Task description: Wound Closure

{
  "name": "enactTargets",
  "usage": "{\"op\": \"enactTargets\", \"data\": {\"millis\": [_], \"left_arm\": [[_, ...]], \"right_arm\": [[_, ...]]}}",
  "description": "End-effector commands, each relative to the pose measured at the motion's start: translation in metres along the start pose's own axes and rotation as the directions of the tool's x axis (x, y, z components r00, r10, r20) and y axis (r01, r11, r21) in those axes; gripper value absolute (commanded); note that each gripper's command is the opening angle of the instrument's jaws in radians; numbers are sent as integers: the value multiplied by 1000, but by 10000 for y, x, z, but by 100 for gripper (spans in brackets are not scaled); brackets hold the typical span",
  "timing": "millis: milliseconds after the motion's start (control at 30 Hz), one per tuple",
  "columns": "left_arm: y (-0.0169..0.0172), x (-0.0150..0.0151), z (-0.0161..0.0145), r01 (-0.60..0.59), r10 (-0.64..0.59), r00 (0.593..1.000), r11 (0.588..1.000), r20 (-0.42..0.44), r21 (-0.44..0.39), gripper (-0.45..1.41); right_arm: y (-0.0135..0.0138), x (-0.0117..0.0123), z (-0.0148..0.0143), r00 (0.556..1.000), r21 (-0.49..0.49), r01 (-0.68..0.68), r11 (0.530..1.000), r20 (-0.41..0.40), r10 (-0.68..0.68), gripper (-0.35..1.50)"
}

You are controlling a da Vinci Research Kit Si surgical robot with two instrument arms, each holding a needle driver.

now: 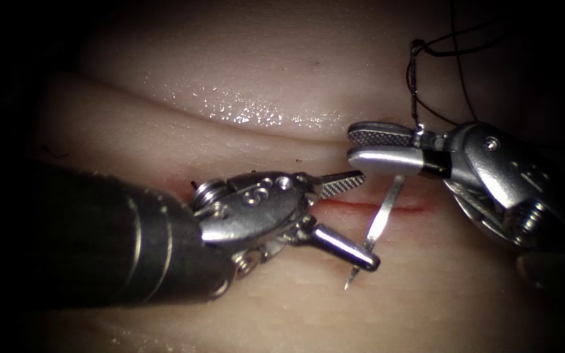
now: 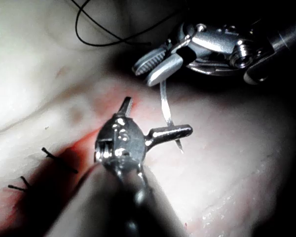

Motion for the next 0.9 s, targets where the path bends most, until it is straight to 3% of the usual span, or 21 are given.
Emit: {"op": "enactTargets", "data": {"millis": [33, 300, 500, 533, 667, 700, 833, 900], "left_arm": [[-2, -6, 6, 4, -4, 1000, 1000, 7, -7, 101], [-3, -5, 8, 91, -85, 995, 990, 58, -105, 73], [-5, -3, 13, 185, -175, 981, 973, 82, -140, 64], [-6, -2, 13, 207, -196, 977, 968, 87, -143, 57], [-7, -2, 12, 307, -292, 949, 940, 119, -145, 2], [-8, -2, 9, 351, -333, 933, 925, 135, -145, -43], [-10, -3, 5, 393, -373, 916, 908, 148, -148, -45], [-11, -3, 3, 398, -376, 914, 905, 152, -150, -45]], "right_arm": [[0, -7, 8, 1000, 7, 7, 1000, -10, -7, -35], [-3, -7, 12, 999, 28, 38, 999, -24, -37, -35], [-6, -9, 14, 999, 31, 47, 998, -27, -46, -35], [-6, -9, 14, 999, 31, 47, 998, -27, -46, -35], [-7, -10, 14, 998, 34, 54, 998, -29, -53, -35], [-8, -10, 14, 998, 35, 60, 998, -30, -59, -35], [-8, -9, 14, 998, 23, 59, 998, -27, -58, -35], [-8, -8, 14, 998, -5, 59, 998, -13, -59, 17]]}}
